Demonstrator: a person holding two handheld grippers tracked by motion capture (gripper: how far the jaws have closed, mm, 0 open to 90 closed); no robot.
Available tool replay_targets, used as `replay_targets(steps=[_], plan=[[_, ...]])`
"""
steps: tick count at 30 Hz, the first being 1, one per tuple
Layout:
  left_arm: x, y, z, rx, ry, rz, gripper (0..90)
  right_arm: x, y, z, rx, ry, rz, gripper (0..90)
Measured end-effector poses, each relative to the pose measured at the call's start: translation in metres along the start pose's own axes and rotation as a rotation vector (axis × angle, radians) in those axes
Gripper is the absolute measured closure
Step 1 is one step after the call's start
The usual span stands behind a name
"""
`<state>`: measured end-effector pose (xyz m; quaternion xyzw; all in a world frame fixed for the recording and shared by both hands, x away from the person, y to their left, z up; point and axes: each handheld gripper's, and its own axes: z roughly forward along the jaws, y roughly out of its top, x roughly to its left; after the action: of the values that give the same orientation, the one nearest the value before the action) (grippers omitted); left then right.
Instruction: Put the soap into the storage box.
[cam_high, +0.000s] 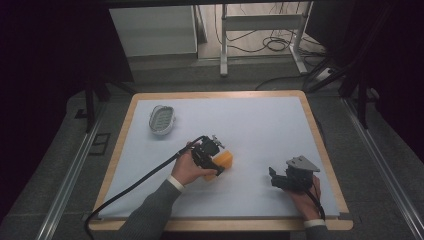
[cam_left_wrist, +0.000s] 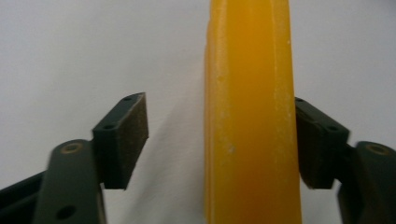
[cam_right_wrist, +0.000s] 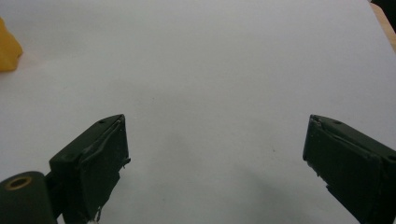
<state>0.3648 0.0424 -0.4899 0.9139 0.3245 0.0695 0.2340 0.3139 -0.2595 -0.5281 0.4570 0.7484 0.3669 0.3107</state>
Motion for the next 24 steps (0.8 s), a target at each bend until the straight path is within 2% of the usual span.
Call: replay_targets(steps=[4,5,8,9,15,24], plan=[[-0.001,0.0,0.007,0.002,-0.016,-0.007,36.7,0.0,0.0,0.0,0.002,-0.001,-0.001,7.0],[-0.001,0.0,0.008,0.007,-0.019,-0.003,41.2,0.0,0.0,0.0,0.001,-0.001,-0.001,7.0],[-0.001,0.0,0.008,0.002,-0.07,-0.013,54.3,0.0,0.0,0.0,-0.001,-0.002,0.001,7.0],[-0.002,0.001,0.008,0.0,-0.069,-0.011,58.8,0.0,0.0,0.0,-0.001,-0.002,0.002,7.0],[-0.002,0.0,0.006,0.0,-0.055,-0.006,61.1,0.0,0.0,0.0,0.002,-0.004,-0.001,7.0],[0.004,0.001,-0.002,0.0,-0.079,-0.011,61.3,0.0,0.0,0.0,0.005,-0.003,0.004,7.0]])
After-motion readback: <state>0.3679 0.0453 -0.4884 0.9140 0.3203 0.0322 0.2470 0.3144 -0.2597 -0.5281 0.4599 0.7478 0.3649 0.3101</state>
